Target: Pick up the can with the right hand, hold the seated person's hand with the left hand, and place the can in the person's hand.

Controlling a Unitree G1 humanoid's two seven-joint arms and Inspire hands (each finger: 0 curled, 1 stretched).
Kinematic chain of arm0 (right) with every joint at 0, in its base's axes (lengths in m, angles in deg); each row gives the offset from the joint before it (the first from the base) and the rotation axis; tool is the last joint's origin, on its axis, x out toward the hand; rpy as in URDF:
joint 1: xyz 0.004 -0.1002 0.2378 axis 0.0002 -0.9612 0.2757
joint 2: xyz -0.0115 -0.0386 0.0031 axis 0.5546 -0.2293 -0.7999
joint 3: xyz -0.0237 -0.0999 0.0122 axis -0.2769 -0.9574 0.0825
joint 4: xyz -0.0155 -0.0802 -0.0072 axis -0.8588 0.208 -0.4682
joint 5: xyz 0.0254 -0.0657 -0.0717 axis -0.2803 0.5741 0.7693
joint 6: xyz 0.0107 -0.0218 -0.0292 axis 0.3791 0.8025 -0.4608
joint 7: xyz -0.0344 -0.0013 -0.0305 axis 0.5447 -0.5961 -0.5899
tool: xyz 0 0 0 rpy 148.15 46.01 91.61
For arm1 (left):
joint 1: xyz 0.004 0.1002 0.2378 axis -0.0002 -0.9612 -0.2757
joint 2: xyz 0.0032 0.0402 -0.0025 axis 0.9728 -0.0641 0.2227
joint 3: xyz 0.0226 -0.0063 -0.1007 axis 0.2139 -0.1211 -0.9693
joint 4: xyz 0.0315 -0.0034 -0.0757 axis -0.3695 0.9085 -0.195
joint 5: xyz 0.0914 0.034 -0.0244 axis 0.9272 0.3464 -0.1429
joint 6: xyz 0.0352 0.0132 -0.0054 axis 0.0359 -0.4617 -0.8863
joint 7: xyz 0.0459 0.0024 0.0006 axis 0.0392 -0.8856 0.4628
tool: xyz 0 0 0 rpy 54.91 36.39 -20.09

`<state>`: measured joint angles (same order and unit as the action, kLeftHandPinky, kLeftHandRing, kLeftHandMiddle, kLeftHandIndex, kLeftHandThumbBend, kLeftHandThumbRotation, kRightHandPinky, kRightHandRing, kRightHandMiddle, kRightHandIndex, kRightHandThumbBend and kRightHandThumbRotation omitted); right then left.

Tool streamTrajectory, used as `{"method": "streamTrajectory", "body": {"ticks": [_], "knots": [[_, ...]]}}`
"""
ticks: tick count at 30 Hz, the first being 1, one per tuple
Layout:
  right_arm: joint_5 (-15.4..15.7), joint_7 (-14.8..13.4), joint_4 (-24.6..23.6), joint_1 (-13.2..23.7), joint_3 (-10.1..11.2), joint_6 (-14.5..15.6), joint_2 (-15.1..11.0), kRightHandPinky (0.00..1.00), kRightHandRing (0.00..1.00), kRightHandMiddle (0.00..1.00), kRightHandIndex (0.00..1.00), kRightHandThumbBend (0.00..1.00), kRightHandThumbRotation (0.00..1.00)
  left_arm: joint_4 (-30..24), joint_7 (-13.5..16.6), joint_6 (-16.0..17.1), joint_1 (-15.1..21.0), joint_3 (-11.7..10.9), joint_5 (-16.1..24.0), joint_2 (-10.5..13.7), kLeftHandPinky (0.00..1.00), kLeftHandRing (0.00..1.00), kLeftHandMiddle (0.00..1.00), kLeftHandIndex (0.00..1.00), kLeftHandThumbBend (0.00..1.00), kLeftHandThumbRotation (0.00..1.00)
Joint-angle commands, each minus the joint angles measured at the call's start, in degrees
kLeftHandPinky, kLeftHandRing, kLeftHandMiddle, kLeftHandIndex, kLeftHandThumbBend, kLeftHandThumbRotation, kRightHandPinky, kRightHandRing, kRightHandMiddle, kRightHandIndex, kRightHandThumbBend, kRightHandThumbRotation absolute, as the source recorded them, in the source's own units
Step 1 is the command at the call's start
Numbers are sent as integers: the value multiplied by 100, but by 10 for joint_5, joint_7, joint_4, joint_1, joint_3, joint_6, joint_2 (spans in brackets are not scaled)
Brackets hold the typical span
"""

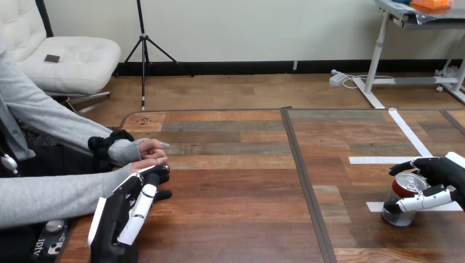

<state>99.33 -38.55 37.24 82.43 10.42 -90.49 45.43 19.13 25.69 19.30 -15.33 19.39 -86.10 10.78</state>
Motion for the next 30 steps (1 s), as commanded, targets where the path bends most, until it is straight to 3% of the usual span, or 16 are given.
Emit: {"method": "streamTrajectory", "body": {"ticks": [1,6,21,30], "knots": [[5,3,-16,26,-9,-8,-27,66,67,70,73,100,0,-19,-1,6,35,-4,-2,7,69,81,78,66,42,65],[14,-1,-16,26,-12,-17,-30,64,66,68,72,100,0,-17,1,10,36,-4,0,6,69,80,78,65,41,64],[10,3,-17,30,-15,-3,-30,62,65,68,72,100,0,-18,6,9,36,-2,3,6,68,80,78,65,36,64],[10,-3,-14,29,-16,-13,-31,58,61,65,69,93,0,-23,3,0,35,-2,-2,6,68,80,78,65,39,63]]}}
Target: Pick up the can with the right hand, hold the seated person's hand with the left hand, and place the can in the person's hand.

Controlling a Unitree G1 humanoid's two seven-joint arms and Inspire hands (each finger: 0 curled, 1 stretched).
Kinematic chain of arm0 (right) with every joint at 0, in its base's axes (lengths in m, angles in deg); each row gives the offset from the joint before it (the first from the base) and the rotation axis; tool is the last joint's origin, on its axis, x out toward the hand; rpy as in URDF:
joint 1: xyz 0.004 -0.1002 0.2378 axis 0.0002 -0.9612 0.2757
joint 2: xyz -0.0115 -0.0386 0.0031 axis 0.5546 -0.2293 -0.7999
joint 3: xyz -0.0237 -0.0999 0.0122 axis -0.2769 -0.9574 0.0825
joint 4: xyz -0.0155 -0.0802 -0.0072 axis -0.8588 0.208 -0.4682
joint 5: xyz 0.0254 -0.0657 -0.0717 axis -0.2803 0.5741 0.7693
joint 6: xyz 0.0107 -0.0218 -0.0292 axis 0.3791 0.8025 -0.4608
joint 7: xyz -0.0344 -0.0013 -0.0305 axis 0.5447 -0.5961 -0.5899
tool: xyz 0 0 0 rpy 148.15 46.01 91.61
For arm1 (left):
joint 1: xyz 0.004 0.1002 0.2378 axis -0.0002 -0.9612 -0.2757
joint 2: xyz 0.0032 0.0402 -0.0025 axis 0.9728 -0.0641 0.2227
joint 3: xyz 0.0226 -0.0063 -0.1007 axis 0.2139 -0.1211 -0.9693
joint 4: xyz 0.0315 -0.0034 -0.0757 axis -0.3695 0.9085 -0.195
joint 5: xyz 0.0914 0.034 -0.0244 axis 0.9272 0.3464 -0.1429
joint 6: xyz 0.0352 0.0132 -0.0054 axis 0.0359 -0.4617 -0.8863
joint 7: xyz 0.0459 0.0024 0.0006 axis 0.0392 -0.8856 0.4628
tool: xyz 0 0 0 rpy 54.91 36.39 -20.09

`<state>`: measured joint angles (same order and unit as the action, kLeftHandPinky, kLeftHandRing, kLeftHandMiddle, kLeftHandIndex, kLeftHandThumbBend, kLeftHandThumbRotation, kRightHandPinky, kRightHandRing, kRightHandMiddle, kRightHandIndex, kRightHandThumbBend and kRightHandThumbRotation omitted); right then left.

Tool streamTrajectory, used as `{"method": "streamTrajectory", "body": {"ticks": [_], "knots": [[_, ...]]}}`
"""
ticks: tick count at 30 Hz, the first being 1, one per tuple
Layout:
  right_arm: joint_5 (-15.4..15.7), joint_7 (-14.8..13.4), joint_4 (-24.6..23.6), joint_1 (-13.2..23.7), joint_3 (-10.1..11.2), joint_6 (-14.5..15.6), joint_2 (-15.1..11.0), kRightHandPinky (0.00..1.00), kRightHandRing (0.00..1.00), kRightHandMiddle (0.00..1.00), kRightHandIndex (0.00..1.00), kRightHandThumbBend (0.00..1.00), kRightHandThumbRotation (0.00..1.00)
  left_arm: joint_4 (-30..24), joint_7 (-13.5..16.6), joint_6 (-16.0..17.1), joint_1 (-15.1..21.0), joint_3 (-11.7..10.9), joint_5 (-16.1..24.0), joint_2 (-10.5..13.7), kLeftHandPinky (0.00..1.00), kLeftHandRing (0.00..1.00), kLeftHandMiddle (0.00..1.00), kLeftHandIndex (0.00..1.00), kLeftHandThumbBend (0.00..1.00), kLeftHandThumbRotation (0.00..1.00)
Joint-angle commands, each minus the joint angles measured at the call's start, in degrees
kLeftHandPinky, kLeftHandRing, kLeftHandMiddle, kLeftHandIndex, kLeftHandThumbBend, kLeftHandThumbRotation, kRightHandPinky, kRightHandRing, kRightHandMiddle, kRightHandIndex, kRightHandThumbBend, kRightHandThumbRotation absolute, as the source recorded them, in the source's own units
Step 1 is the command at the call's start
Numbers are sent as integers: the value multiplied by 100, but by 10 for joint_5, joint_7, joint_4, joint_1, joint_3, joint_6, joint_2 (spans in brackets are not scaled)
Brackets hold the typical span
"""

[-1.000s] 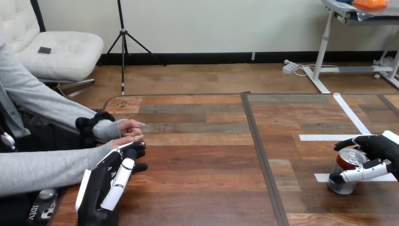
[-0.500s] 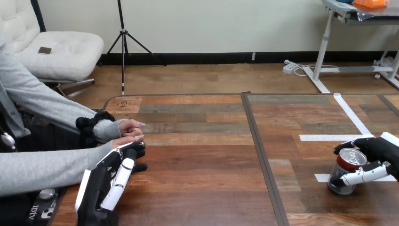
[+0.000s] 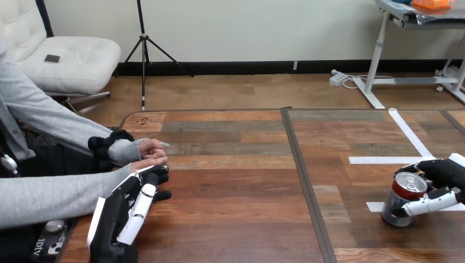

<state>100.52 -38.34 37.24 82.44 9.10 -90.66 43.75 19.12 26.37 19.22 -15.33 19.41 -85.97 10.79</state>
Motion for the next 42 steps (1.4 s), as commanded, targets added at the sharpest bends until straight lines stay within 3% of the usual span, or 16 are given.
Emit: {"method": "streamTrajectory", "body": {"ticks": [1,11,23,30,42], "knots": [[-1,-5,-13,30,-3,-12,-14,58,61,65,69,92,0,-23,-4,1,35,-2,-4,6,68,80,78,65,39,63],[16,-22,-15,32,-12,-10,-16,53,56,60,63,87,0,-19,1,8,37,-2,3,6,68,80,78,65,40,62],[53,-96,-17,32,-28,-18,-15,38,43,48,52,84,0,-9,-3,18,41,-3,1,6,68,80,77,65,40,65],[54,-121,-17,27,-27,-42,-13,32,38,43,46,84,0,-8,-7,16,42,-4,-1,7,67,80,77,65,40,66],[53,-142,-10,27,-28,-63,-12,32,37,42,44,83,0,-11,-9,12,40,-4,-2,6,68,80,78,65,40,65]]}}
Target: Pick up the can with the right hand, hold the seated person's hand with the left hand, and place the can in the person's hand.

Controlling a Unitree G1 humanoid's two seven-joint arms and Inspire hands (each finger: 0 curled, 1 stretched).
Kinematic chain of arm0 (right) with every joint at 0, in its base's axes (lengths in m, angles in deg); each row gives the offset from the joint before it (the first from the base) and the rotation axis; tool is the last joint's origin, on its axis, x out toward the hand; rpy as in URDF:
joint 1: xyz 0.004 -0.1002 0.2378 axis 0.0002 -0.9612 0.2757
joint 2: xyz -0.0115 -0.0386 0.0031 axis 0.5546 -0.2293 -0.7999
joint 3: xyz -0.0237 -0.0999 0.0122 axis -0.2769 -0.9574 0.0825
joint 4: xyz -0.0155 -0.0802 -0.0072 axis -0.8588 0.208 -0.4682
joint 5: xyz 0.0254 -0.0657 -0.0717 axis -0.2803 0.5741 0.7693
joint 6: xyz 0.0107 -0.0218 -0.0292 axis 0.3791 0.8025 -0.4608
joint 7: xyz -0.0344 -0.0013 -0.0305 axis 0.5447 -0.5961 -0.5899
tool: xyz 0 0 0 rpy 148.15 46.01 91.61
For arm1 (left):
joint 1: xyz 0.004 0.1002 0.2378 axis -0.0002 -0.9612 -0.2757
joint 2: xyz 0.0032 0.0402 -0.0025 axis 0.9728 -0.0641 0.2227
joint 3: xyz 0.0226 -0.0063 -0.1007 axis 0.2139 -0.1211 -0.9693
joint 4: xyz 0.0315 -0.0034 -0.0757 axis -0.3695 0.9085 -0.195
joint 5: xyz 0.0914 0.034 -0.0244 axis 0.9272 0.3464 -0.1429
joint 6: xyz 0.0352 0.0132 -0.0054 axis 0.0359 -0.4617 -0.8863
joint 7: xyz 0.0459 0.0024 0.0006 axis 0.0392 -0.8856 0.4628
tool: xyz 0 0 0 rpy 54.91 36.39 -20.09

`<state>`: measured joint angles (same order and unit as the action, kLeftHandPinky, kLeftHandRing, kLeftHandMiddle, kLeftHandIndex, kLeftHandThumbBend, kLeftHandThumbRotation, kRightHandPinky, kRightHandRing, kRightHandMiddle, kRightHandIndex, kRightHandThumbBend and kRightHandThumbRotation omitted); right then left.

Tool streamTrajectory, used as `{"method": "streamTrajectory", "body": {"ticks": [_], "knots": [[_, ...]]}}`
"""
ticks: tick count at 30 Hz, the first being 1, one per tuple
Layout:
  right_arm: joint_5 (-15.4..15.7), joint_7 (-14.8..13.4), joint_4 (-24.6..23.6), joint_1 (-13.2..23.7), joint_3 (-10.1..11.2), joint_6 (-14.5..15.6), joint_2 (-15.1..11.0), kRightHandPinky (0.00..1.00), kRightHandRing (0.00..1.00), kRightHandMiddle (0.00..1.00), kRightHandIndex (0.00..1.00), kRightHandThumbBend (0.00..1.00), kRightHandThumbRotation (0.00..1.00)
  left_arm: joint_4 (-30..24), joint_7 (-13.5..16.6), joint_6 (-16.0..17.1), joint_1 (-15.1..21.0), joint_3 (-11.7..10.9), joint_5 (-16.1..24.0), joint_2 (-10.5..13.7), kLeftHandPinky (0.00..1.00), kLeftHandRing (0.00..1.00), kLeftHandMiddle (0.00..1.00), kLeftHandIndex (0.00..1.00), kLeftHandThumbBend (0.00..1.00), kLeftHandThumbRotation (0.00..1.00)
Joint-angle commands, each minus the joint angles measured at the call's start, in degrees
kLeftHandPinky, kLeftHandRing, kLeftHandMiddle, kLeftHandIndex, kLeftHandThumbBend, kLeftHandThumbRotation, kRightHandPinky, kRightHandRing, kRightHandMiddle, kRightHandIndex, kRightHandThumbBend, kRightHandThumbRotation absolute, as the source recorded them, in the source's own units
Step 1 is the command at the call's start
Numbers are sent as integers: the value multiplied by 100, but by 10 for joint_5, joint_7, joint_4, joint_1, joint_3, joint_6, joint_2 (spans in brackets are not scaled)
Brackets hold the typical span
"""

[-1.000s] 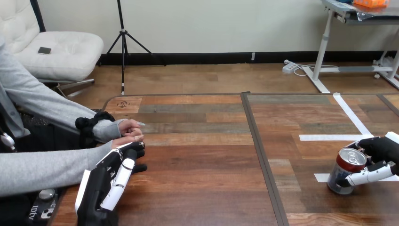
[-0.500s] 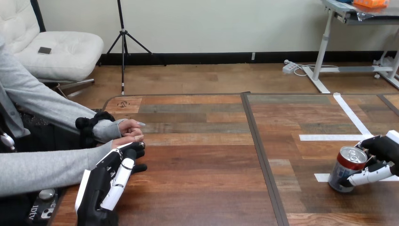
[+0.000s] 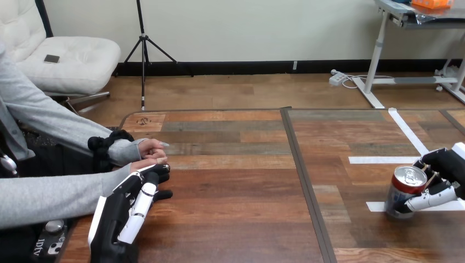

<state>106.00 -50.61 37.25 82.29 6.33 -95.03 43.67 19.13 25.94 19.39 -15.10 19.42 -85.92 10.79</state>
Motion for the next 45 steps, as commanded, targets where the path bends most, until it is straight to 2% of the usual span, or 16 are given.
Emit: {"method": "streamTrajectory", "body": {"ticks": [1,5,20,26,45], "knots": [[-1,-22,-10,28,0,-23,-11,32,37,42,44,84,0,-11,-5,11,38,-4,-3,6,68,80,78,65,40,65],[0,-31,-8,27,-1,-39,-12,31,36,41,43,85,0,-12,-5,11,37,-3,-2,7,68,80,78,65,39,65],[-6,-48,-14,23,5,-37,-7,31,36,41,43,86,0,-10,-2,16,38,-5,-1,3,66,79,77,64,40,62],[-5,-56,-13,22,5,-44,-6,30,35,40,43,86,0,-9,-5,15,38,-4,-2,5,66,79,77,65,41,62],[-17,-47,-21,21,9,-44,1,26,31,37,43,85,0,-15,-3,6,36,-3,-1,5,67,80,77,65,39,63]]}}
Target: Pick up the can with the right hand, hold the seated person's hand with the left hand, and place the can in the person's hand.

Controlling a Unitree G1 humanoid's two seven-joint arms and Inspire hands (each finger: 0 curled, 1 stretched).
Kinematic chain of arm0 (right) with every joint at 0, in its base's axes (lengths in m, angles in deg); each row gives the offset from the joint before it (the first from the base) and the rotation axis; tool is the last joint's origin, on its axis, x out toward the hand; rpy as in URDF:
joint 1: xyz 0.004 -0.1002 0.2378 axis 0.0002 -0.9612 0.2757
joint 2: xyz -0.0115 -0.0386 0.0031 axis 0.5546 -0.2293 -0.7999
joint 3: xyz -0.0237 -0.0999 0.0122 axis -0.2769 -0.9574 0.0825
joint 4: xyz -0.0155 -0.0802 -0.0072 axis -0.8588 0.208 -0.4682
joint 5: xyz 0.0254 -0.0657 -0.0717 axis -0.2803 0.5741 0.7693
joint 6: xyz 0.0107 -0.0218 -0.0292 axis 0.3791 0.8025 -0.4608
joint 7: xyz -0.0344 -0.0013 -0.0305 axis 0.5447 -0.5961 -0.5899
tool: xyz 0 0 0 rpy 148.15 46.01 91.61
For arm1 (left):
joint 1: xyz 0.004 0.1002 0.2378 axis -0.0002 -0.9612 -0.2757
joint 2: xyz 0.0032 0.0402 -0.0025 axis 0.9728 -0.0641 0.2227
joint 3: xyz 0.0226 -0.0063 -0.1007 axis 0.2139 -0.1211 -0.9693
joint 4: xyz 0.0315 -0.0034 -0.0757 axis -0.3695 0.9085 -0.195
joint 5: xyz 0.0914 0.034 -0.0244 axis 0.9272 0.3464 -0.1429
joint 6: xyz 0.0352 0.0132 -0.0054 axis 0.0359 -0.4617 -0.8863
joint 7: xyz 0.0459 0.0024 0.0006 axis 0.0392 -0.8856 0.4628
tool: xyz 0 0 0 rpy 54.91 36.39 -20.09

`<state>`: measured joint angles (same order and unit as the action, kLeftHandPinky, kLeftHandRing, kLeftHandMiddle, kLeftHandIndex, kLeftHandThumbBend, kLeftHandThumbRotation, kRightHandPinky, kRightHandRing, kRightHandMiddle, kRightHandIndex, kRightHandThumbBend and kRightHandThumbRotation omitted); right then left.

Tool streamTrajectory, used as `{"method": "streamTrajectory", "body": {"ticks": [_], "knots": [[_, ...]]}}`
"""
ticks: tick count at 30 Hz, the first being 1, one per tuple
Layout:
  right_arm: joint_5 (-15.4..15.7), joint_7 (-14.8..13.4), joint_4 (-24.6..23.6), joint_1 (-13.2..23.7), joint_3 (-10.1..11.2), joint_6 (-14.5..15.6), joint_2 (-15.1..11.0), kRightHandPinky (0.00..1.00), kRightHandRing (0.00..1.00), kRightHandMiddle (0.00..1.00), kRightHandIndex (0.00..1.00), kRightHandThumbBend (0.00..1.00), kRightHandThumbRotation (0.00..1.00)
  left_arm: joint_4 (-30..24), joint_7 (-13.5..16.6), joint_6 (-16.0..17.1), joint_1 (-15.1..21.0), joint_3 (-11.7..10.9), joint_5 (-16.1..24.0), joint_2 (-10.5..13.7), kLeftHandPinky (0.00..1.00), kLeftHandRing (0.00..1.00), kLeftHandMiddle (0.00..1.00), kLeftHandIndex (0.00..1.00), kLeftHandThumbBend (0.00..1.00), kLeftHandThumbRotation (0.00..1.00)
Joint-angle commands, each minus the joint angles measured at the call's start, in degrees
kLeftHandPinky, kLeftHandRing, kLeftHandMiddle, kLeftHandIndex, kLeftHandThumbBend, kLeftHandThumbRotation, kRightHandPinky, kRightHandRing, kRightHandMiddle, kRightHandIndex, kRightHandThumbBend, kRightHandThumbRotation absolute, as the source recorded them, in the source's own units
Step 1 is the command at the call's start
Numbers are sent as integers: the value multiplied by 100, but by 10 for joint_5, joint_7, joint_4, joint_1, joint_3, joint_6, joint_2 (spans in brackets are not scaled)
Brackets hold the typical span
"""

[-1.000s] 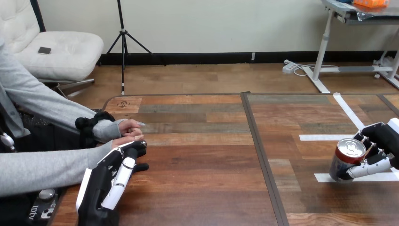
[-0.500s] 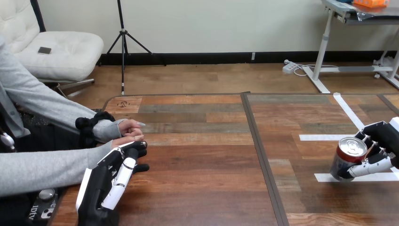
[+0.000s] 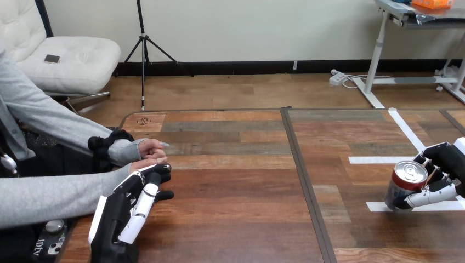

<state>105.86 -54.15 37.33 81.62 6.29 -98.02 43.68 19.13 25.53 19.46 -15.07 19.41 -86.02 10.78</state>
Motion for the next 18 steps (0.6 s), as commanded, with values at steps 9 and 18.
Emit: {"method": "streamTrajectory", "body": {"ticks": [9,18], "knots": [[-58,20,-14,27,28,-21,12,26,31,37,43,83,0,1,29,65,39,3,61,24,63,77,76,64,33,63],[-76,34,-8,29,24,-13,15,24,29,36,43,81,0,-25,117,124,41,0,201,68,56,69,69,61,38,50]]}}
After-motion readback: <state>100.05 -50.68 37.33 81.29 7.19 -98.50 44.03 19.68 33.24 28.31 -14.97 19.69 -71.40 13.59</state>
